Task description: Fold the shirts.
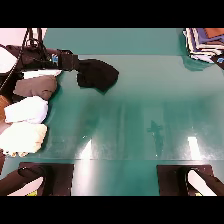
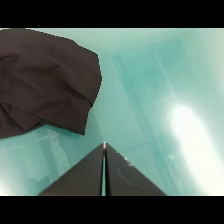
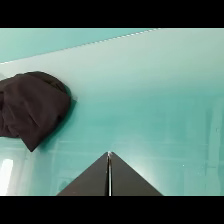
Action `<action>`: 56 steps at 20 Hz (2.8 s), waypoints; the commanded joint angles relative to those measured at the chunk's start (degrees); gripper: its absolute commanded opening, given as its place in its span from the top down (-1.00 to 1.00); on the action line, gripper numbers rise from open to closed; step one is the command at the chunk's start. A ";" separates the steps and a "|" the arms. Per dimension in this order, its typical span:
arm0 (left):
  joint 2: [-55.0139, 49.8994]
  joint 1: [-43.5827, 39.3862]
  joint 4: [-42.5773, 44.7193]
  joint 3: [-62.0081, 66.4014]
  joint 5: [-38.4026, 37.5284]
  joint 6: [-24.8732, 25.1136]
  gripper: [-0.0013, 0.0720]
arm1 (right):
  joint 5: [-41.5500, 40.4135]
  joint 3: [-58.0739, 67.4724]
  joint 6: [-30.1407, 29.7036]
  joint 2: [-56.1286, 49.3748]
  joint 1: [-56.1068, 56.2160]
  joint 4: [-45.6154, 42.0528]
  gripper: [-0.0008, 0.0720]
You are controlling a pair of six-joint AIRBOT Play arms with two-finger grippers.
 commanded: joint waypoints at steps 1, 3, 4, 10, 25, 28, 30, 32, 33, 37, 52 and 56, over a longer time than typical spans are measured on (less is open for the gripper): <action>0.00 -0.02 0.04 -0.07 0.04 0.02 0.89 | 0.02 -0.07 0.02 -0.07 0.02 0.09 0.94; 0.00 -0.02 0.00 -0.07 0.09 0.02 0.89 | 0.02 -0.07 0.02 -0.28 0.02 0.07 0.94; 0.00 -0.02 0.00 -0.07 0.04 0.02 0.89 | 0.00 -0.07 0.02 -0.28 0.02 0.07 0.94; 0.00 -0.02 0.00 -0.07 0.07 0.02 0.89 | 0.00 -0.07 0.02 -0.26 0.02 0.07 0.94; -24.57 5.40 3.63 -0.07 17.57 -8.59 -0.57 | -5.92 -0.07 0.09 -0.26 0.02 0.55 0.94; -32.35 6.75 -4.17 -0.07 22.84 -7.43 -0.57 | -5.38 -0.07 0.09 -0.28 0.02 0.55 0.94; -35.23 6.78 -4.74 -0.04 26.36 -7.45 -0.57 | -5.35 -0.07 0.09 -0.28 0.02 0.52 0.94; -36.50 6.78 -4.76 0.07 28.28 -7.45 -0.38 | -5.31 -0.07 0.09 -0.28 0.02 0.52 0.94; -37.00 6.78 -4.76 0.09 29.03 -7.43 -0.35 | -5.31 -0.07 0.09 -0.28 0.02 0.52 0.94; -37.20 6.78 -4.74 0.61 31.71 -7.45 -0.34 | -5.29 -0.07 0.09 -0.28 0.02 0.55 0.94; -0.55 3.34 0.26 20.11 19.34 7.26 0.90 | -2.10 19.67 0.07 -0.20 0.02 -0.09 0.94; 3.96 -6.49 0.92 20.02 8.31 7.58 0.90 | 1.53 24.52 0.09 -1.90 0.02 0.02 0.94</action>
